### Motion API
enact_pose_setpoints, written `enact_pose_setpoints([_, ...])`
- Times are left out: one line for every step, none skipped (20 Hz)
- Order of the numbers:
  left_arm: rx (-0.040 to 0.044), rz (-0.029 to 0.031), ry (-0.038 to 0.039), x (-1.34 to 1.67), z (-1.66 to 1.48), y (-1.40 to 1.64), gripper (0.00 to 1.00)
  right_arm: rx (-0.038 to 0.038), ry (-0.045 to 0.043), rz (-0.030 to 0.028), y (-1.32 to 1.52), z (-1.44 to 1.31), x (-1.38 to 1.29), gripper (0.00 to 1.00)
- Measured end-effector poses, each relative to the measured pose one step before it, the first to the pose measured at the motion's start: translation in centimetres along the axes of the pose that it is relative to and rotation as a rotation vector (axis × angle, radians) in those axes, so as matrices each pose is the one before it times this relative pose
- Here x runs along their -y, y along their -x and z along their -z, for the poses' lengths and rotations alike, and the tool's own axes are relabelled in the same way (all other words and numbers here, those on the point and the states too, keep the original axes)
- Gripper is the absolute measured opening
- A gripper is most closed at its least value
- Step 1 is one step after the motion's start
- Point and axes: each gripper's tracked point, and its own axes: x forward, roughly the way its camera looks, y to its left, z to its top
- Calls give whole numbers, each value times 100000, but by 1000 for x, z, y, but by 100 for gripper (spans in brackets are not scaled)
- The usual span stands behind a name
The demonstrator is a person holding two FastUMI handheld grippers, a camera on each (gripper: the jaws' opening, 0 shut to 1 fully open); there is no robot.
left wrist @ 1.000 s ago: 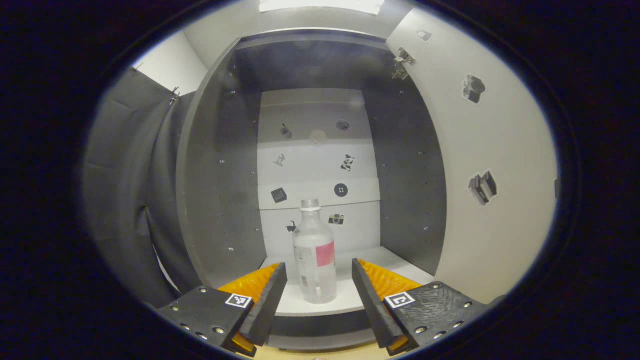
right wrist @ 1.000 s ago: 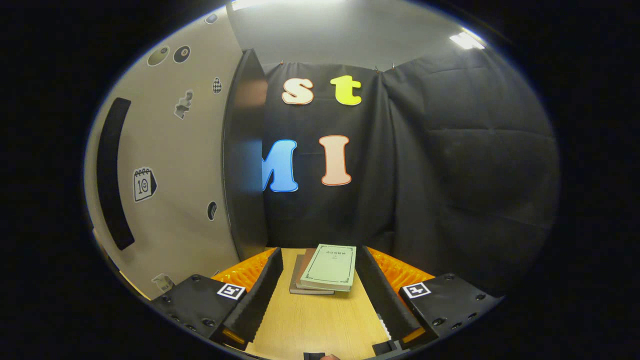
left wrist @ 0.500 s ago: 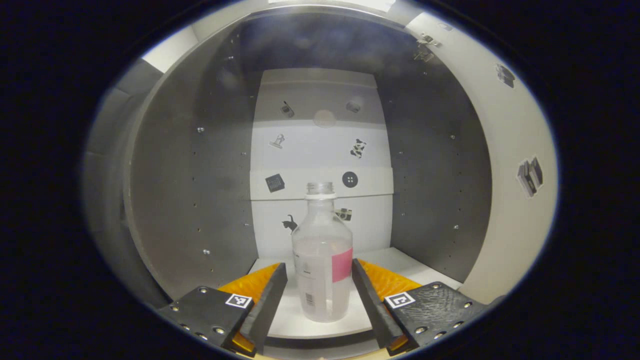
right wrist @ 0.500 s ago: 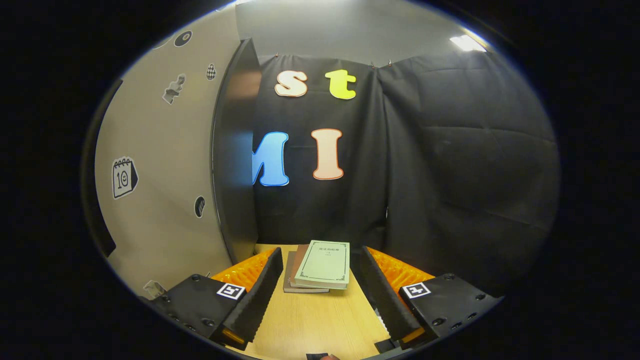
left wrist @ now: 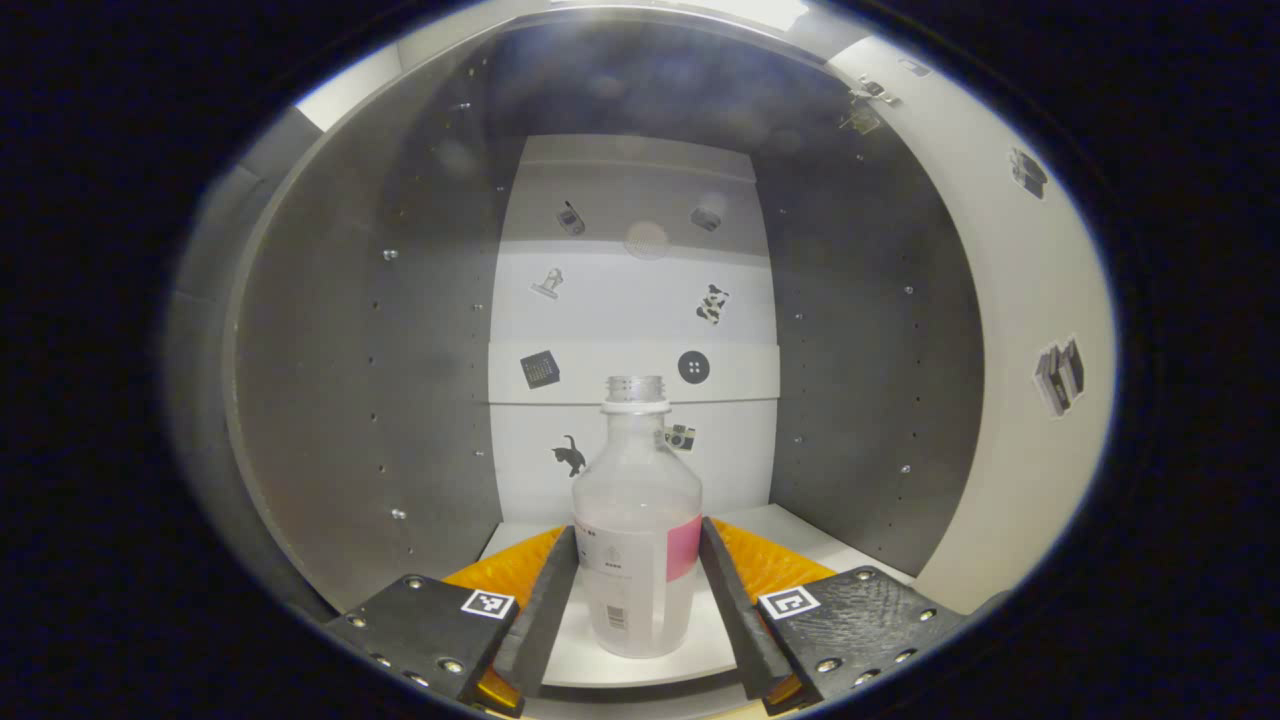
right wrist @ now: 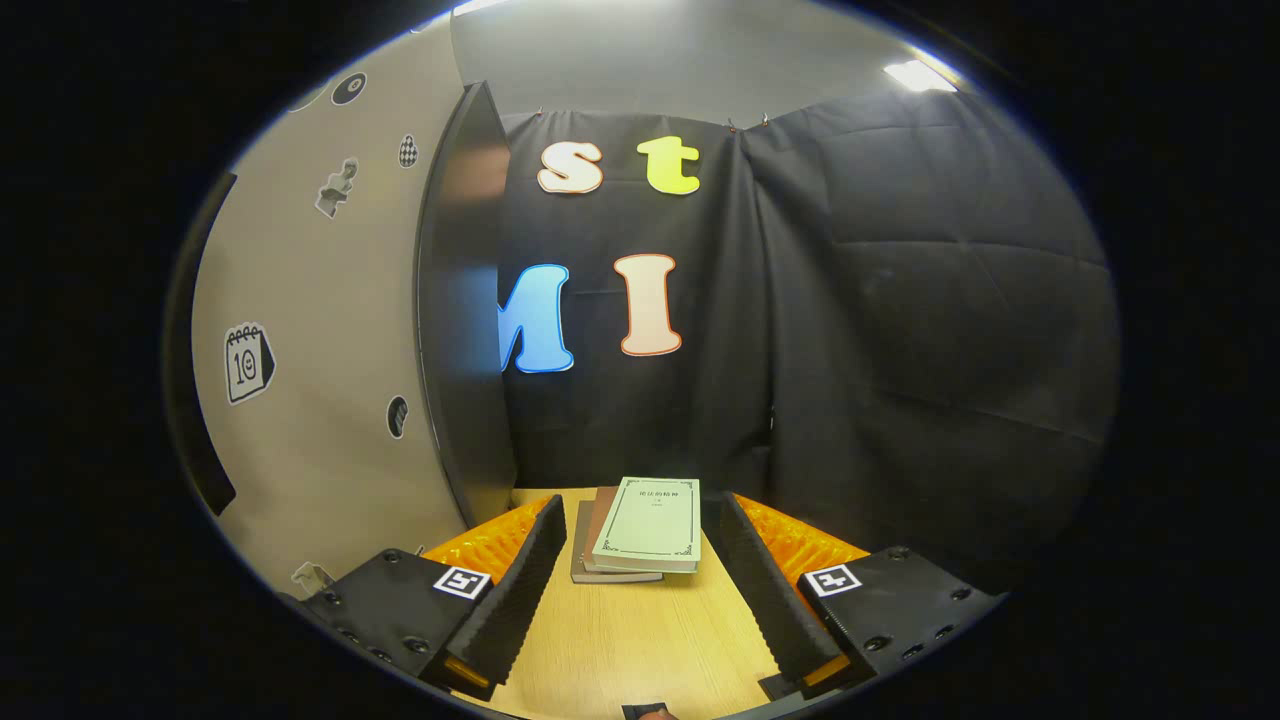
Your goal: Open the cabinet door with the right hand, grasp the bottle in the cabinet with the left hand and place it on the coaster, then close the cabinet door with the right hand.
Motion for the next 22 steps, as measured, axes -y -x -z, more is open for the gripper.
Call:
enact_pose_setpoints([1259, -765, 167, -345, -412, 748, 73, 153, 290, -919, 0, -87, -148, 98])
enact_pose_setpoints([741, -760, 146, -378, -320, 937, 73, 343, 335, -1128, 4, -68, -181, 98])
enact_pose_setpoints([456, -821, 134, -447, -252, 861, 72, 249, 372, -1334, -29, -154, -227, 98])
enact_pose_setpoints([378, -933, 7, -532, -91, 954, 72, 221, 553, -1342, 4, -20, -223, 98])
enact_pose_setpoints([410, -956, -290, -542, -182, 944, 72, 109, 726, -1121, -76, -90, -132, 98])
enact_pose_setpoints([325, -1232, -459, -631, -86, 1096, 72, 308, 602, -1068, -49, -83, -156, 98])
enact_pose_setpoints([261, -1319, -462, -634, -87, 1085, 72, 134, 253, -1429, -105, -55, -225, 98])
enact_pose_setpoints([343, -1403, -146, -716, -18, 1027, 73, 110, -16, -1627, -136, 20, -335, 98])
enact_pose_setpoints([228, -1219, 271, -632, -12, 1096, 74, -150, -61, -1774, -191, 16, -254, 98])
enact_pose_setpoints([292, -1234, 433, -572, 132, 1182, 72, -245, 102, -1701, -105, 156, -286, 98])
enact_pose_setpoints([213, -1580, 247, -654, 173, 1224, 72, -425, 196, -1449, -118, 97, -133, 98])
enact_pose_setpoints([63, -1603, 48, -751, 230, 1067, 72, -276, 219, -1504, -70, 118, -214, 98])
enact_pose_setpoints([-107, -1557, 80, -678, 292, 1127, 72, -152, 147, -1521, -46, 59, -204, 98])
enact_pose_setpoints([-55, -1699, 164, -689, 357, 1193, 72, -337, 225, -1661, 18, 140, -184, 98])
enact_pose_setpoints([-9, -1626, 391, -651, 312, 1023, 72, 109, 182, -1434, 50, -23, -133, 98])
enact_pose_setpoints([0, -1648, 560, -590, 367, 1050, 72, 480, 124, -1153, 68, 1, -172, 98])
enact_pose_setpoints([-188, -1645, 692, -738, 293, 1457, 72, 295, -32, -1109, 13, -22, -87, 98])
enact_pose_setpoints([-297, -1667, 531, -513, 611, 876, 72, 163, -259, -884, 6, 40, -153, 98])
enact_pose_setpoints([-86, -1121, 500, -543, 472, 780, 73, 46, -511, -693, 20, 4, 70, 98])
enact_pose_setpoints([-32, -1053, 753, -456, 666, 947, 74, -55, -681, -559, 149, 133, 118, 98])
enact_pose_setpoints([10, -924, 903, -406, 608, 699, 74, 490, -806, -151, 91, -33, 213, 98])
enact_pose_setpoints([-113, -1229, 917, -500, 766, 778, 74, 370, -580, -4, 142, -23, 185, 98])
